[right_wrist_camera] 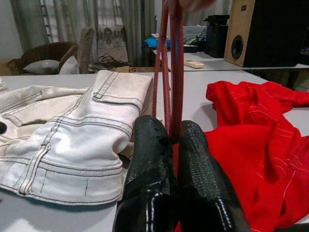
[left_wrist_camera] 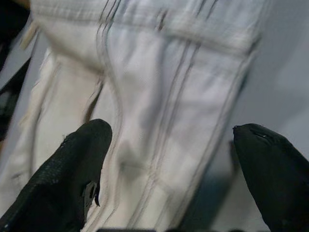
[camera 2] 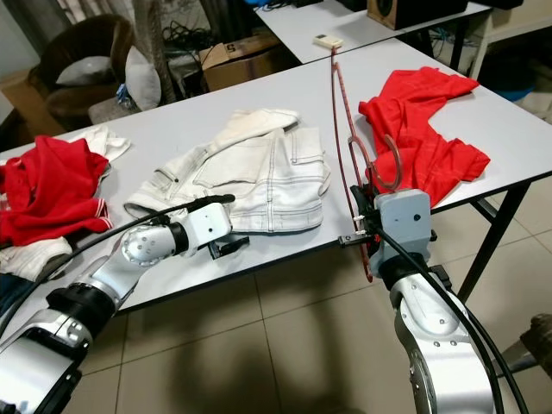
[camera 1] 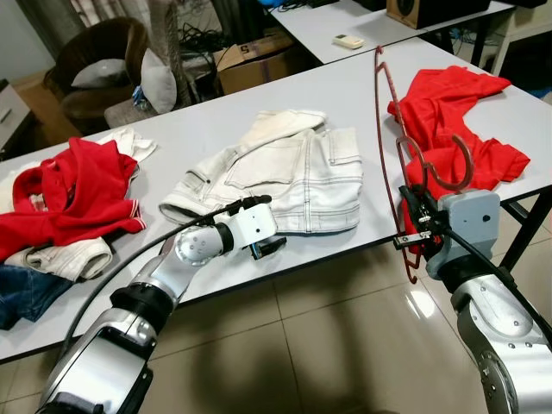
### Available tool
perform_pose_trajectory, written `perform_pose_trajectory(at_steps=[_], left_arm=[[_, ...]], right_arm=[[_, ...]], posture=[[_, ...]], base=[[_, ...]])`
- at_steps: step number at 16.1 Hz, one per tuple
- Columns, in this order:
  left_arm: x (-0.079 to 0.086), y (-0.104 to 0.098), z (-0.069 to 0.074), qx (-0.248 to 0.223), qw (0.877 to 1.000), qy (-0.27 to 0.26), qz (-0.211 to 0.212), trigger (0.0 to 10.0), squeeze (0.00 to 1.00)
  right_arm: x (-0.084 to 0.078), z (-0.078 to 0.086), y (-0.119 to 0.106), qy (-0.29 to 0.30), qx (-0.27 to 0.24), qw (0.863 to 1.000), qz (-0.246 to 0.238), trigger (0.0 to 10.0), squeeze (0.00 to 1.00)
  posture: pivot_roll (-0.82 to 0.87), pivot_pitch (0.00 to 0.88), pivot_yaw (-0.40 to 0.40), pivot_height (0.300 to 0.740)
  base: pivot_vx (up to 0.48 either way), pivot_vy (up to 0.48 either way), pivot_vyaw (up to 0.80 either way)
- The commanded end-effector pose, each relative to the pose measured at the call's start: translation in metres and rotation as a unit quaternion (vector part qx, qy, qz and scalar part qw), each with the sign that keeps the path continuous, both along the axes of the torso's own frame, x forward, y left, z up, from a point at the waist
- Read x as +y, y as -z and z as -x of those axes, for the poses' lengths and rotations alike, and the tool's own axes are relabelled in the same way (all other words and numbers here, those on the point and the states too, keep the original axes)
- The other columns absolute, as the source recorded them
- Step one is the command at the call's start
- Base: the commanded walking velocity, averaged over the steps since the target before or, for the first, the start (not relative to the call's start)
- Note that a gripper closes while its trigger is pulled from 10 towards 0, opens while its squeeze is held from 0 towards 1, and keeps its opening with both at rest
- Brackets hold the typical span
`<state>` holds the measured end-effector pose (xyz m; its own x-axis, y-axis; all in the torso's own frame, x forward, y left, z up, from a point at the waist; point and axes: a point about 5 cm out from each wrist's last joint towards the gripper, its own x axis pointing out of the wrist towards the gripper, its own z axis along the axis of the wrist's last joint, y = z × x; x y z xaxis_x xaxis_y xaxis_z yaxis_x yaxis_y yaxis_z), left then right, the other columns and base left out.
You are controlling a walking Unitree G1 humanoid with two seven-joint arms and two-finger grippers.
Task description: Hang hanger
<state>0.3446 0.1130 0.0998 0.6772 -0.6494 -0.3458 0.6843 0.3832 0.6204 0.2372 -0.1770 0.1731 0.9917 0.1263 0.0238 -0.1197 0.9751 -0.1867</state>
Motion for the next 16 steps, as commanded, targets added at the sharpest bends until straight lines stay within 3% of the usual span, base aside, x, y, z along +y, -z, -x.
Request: perform_pose_trajectory(at_steps=[1,7,10,11,12,13,14,16], left_arm=[[0.009,0.002,-0.005,-0.010,0.999,-0.030,-0.026,10.0,0.00],[0.024,-0.006,-0.021,-0.067,0.990,-0.115,-0.052,10.0,0.00],[0.022,-0.018,-0.024,-0.109,0.987,-0.111,-0.028,10.0,0.00],[0.026,-0.025,-0.026,-0.141,0.981,-0.130,-0.012,10.0,0.00],[0.029,-0.026,-0.027,-0.145,0.980,-0.136,-0.012,10.0,0.00],[0.030,-0.020,-0.025,-0.127,0.983,-0.132,-0.022,6.0,0.00],[0.031,-0.008,-0.021,-0.089,0.988,-0.118,-0.044,0.0,0.00],[0.027,-0.008,-0.019,-0.069,0.992,-0.099,-0.022,0.0,0.00]], right_arm=[[0.006,0.001,-0.004,-0.008,-0.014,1.000,-0.004,10.0,0.00],[0.006,0.000,-0.005,-0.003,-0.017,1.000,-0.001,10.0,0.00],[0.005,-0.001,-0.006,0.000,-0.019,1.000,-0.002,10.0,0.00],[0.005,-0.001,-0.006,0.002,-0.020,1.000,-0.002,10.0,0.00],[0.005,-0.001,-0.006,0.002,-0.020,1.000,-0.002,10.0,0.00],[0.006,-0.001,-0.006,0.001,-0.019,1.000,-0.002,10.0,0.00],[0.006,-0.001,-0.005,0.000,-0.018,1.000,-0.003,10.0,0.00],[0.006,-0.001,-0.006,-0.001,-0.018,1.000,-0.003,10.0,0.00]], posture=[[-0.20,0.000,0.256,0.740],[-0.21,0.000,0.258,0.740],[-0.21,0.000,0.256,0.740],[-0.21,0.000,0.257,0.740],[-0.20,0.000,0.256,0.740],[-0.20,0.000,0.256,0.740],[-0.20,0.000,0.256,0.740],[-0.20,0.000,0.251,0.740]], base=[[0.000,0.000,0.00],[0.000,0.000,0.00],[0.000,0.000,0.00],[0.000,0.000,0.00],[0.000,0.000,0.00],[0.000,0.000,0.00],[0.000,0.000,0.00],[0.000,0.000,0.00]])
